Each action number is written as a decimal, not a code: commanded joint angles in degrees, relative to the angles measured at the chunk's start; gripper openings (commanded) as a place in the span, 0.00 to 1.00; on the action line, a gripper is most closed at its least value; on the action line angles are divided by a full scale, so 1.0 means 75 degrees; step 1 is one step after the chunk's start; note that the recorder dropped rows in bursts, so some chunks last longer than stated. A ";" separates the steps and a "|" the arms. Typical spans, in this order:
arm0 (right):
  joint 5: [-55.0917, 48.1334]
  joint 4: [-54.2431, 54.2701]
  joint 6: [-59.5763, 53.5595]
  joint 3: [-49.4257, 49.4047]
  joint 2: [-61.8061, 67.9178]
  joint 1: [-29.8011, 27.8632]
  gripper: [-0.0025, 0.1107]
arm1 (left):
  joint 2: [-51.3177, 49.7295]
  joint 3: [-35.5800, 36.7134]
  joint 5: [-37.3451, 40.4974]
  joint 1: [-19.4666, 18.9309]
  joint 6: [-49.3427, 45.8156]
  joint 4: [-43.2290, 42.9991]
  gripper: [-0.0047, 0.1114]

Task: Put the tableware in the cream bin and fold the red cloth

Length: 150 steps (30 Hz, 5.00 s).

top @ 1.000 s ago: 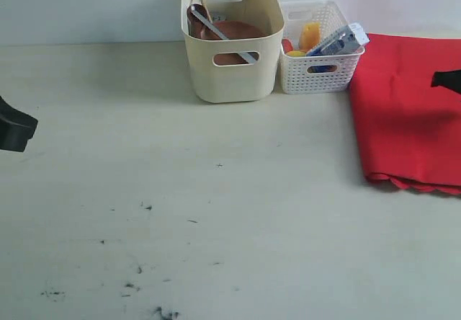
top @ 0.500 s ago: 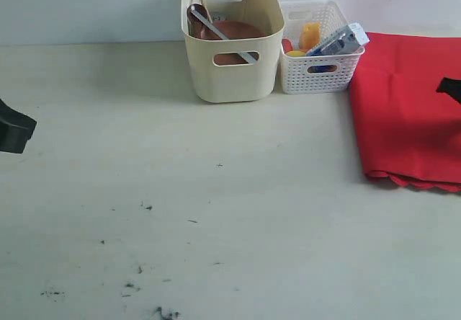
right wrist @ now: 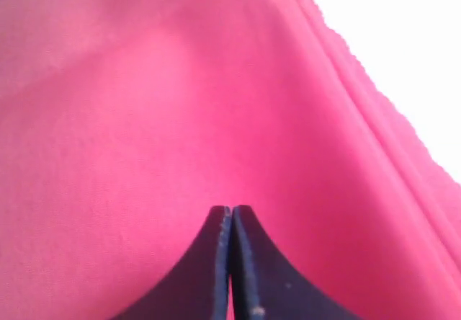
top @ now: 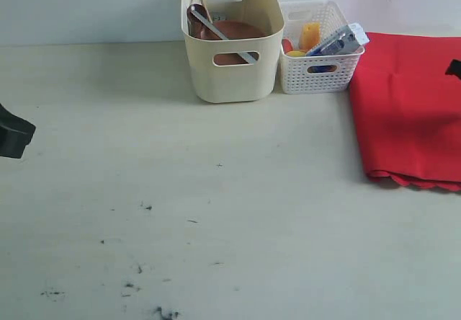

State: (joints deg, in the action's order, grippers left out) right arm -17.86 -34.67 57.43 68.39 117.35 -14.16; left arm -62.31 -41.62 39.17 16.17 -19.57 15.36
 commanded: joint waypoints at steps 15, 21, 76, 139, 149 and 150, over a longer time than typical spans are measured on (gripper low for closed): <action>0.1510 -0.0511 0.0490 0.0480 0.1076 -0.0065 0.02 | 0.0049 0.0019 0.0757 -0.0025 0.0330 -0.0005 0.06; 0.1527 -0.0495 0.0490 0.0844 0.0751 -0.0065 0.02 | 0.0049 0.0019 0.0790 -0.0025 0.0374 -0.0005 0.06; 0.0427 -0.0317 0.0133 -0.2778 -0.5965 0.0551 0.02 | 0.8309 0.2108 -0.0789 -0.0867 0.0458 0.0222 0.06; 0.0427 -0.0317 0.0147 -0.2778 -0.5965 0.0551 0.02 | 0.8309 0.5550 -0.3552 -0.2600 0.4138 -0.3224 0.06; 0.0444 -0.0317 0.0146 -0.2778 -0.5965 0.0551 0.02 | 0.8309 0.5550 -0.3413 -0.2384 0.4102 -0.3224 0.06; 0.0444 -0.0317 0.0146 -0.2778 -0.5965 0.0551 0.02 | 0.8309 0.5550 -0.3413 -0.2384 0.4102 -0.3224 0.06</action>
State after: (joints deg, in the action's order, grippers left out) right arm -15.01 -36.99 58.55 47.66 72.97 -10.17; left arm -0.28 -0.15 13.71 -2.06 11.01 -8.56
